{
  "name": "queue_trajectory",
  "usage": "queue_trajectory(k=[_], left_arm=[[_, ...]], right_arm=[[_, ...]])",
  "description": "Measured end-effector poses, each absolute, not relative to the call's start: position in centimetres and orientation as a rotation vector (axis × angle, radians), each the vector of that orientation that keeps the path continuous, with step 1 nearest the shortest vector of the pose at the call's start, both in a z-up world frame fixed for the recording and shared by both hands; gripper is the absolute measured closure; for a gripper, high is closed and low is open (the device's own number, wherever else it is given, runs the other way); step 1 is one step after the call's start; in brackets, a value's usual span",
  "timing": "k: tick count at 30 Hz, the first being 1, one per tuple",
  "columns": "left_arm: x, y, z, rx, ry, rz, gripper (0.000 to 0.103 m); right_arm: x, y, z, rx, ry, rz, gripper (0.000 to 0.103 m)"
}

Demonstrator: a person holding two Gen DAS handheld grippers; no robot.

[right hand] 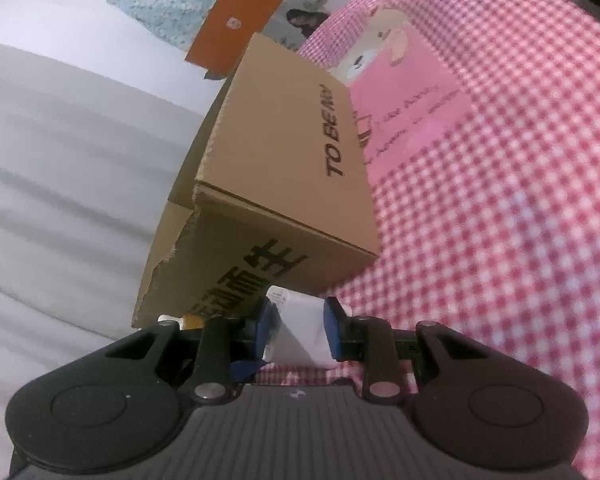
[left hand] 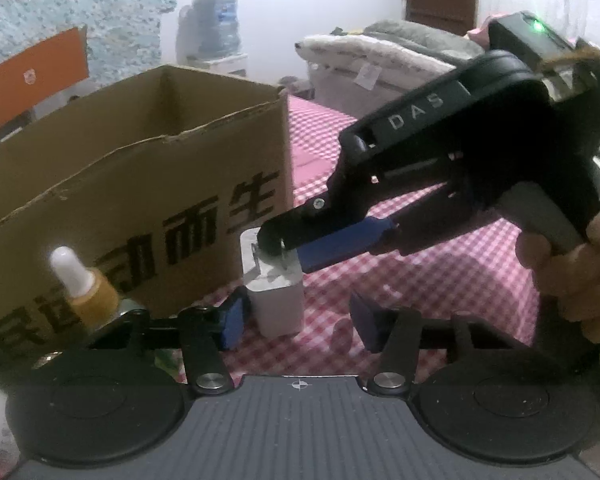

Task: Organize rigid objects
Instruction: 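Lower the right gripper onto the white charger plug and close, then lift the white charger with the right gripper toward the box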

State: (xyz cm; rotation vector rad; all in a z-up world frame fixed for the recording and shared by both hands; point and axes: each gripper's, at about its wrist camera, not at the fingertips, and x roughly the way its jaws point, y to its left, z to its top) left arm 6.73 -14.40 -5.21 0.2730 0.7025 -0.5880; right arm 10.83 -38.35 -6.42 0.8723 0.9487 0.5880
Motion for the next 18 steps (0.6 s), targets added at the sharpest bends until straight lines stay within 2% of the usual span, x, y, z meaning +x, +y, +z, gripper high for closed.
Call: queue_trajectory(k=[3, 9, 18], left_arm=[[6.7, -14.7, -5.2, 0.268, 0.703, -0.603, 0.058], [6.0, -15.1, -5.1, 0.249, 0.721, -0.642, 0.065], [5.0, -15.6, -4.8, 0.253, 0.743, -0.691, 0.061]], right_arm=[[10.3, -39.3, -6.6, 0.891, 0.943, 0.562, 0.071], [7.9, -41.3, -6.8, 0.950, 0.938, 0.518, 0.071], [4.4, -43.2, -6.0, 0.927, 0.924, 0.471, 0.067]])
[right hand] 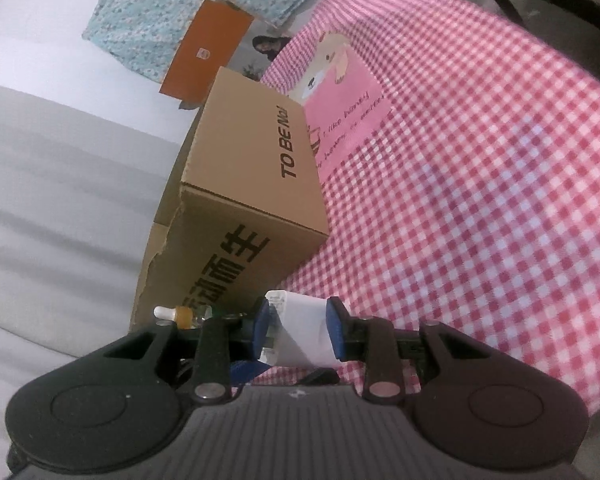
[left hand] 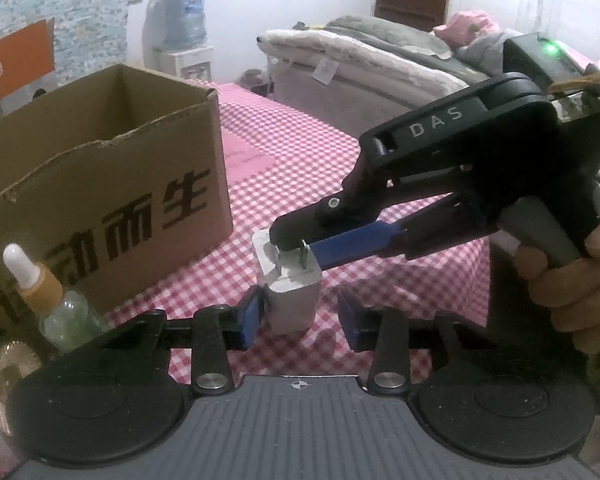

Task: Organize rigid objects
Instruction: 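Lift the white charger with the right gripper toward the box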

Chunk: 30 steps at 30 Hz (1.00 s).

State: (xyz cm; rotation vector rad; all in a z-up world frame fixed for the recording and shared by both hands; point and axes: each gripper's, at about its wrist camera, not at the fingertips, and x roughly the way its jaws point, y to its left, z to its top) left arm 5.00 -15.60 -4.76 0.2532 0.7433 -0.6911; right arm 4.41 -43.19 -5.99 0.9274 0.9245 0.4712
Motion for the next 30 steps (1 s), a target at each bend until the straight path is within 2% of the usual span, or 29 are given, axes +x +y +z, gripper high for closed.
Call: queue_trajectory(k=[3, 13, 16, 18, 25, 30], left_arm=[[5.4, -15.9, -4.7, 0.258, 0.748, -0.693, 0.059], [7.2, -16.3, -5.1, 0.245, 0.798, -0.668, 0.059], [6.9, -16.4, -5.2, 0.262, 0.789, -0.657, 0.063], [6.6, -16.8, -5.2, 0.279, 0.780, -0.651, 0.071], [6.0, -17.0, -4.9, 0.276, 0.758, -0.628, 0.077], [4.9, -16.6, -3.3, 0.274, 0.703, -0.634, 0.077]], right_arm=[[4.2, -43.4, -5.7, 0.936, 0.915, 0.465, 0.061], [4.6, -42.3, -6.5, 0.971, 0.928, 0.452, 0.060], [4.5, -42.3, -6.7, 0.976, 0.923, 0.460, 0.059], [4.5, -42.4, -7.0, 0.981, 0.919, 0.466, 0.060], [4.1, -42.4, -6.9, 0.980, 0.910, 0.457, 0.062], [3.2, -42.2, -5.2, 0.964, 0.878, 0.457, 0.064]])
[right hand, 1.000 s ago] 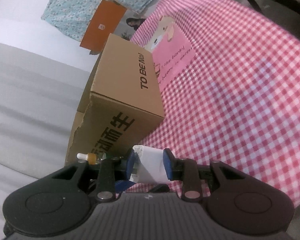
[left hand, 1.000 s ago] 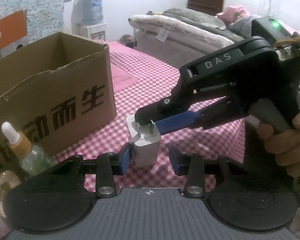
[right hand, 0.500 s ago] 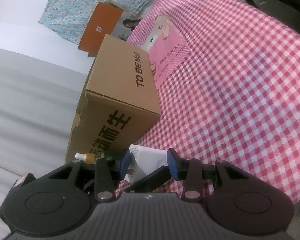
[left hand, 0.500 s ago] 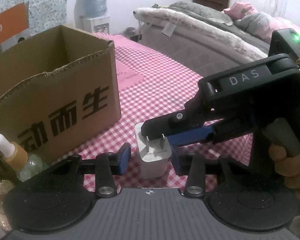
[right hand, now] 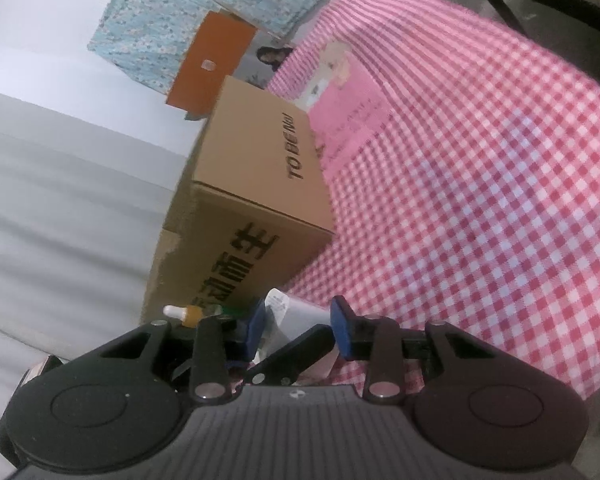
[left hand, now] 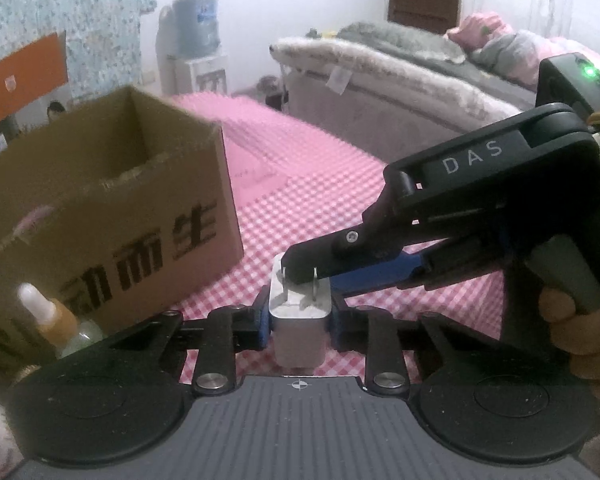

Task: Organize rigid objects
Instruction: 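Lift the white charger with the right gripper toward the box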

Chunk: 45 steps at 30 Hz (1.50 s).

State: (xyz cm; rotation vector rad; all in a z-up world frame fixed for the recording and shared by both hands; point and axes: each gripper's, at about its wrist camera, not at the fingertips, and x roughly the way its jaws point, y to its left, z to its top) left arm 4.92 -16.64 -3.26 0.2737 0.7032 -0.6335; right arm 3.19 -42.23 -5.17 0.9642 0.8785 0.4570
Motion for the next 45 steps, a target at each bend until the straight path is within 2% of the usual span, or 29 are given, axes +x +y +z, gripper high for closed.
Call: queue_trajectory(k=[12, 16, 20, 26, 32, 45], left_arm=[[5.1, -13.5, 6.2, 0.246, 0.497, -0.583, 0.077], [8.0, -12.3, 9.0, 0.216, 0.500, -0.549, 0.077], [12.6, -11.1, 9.6, 0.122, 0.598, -0.504, 0.077], [19.8, -9.5, 7.5, 0.017, 0.763, -0.419, 0.077], [24.1, -8.7, 4.6, -0.047, 0.853, -0.346, 0.077], [28.0, -8.9, 2.1, -0.080, 0.923, -0.253, 0.076]], right_arm=[[4.2, -39.8, 5.7, 0.793, 0.664, 0.587, 0.064], [7.6, -38.2, 9.2, 0.729, 0.638, 0.659, 0.064], [12.6, -36.0, 11.2, 0.645, 0.681, 0.709, 0.064], [21.0, -32.7, 10.5, 0.572, 0.861, 0.738, 0.064], [26.4, -30.6, 8.3, 0.460, 1.000, 0.729, 0.064], [31.6, -27.3, 6.2, 0.229, 1.031, 0.678, 0.064]])
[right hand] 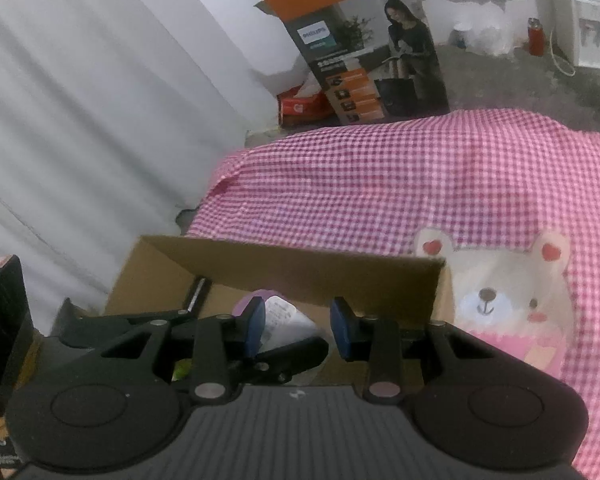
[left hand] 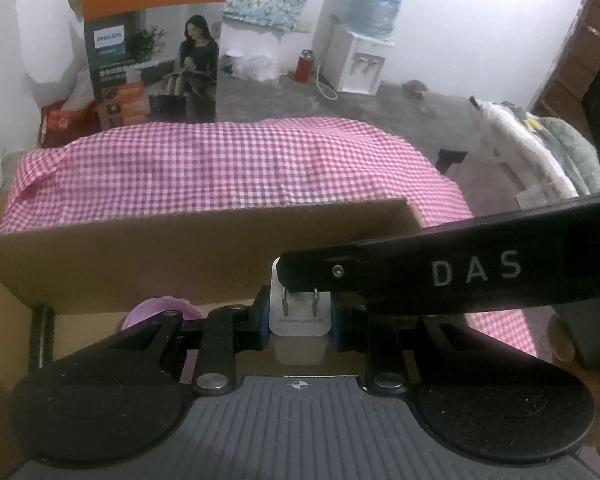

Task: Organize rigid objects
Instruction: 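Lower the white charger into the box and open the right gripper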

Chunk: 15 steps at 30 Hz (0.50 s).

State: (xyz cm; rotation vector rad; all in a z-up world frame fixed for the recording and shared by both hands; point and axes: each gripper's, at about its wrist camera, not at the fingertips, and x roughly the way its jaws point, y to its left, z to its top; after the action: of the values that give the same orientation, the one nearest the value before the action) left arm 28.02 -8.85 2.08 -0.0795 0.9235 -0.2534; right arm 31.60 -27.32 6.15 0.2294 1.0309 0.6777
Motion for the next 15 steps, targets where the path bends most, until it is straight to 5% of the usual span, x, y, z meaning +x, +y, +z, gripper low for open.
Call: queue_trajectory(k=[15], left_arm=[[27.1, -9.1, 2.6, -0.088, 0.910, -0.257, 0.057]], right_arm=[[30.7, -27.6, 6.9, 0.215, 0.964, 0.702, 0.064]])
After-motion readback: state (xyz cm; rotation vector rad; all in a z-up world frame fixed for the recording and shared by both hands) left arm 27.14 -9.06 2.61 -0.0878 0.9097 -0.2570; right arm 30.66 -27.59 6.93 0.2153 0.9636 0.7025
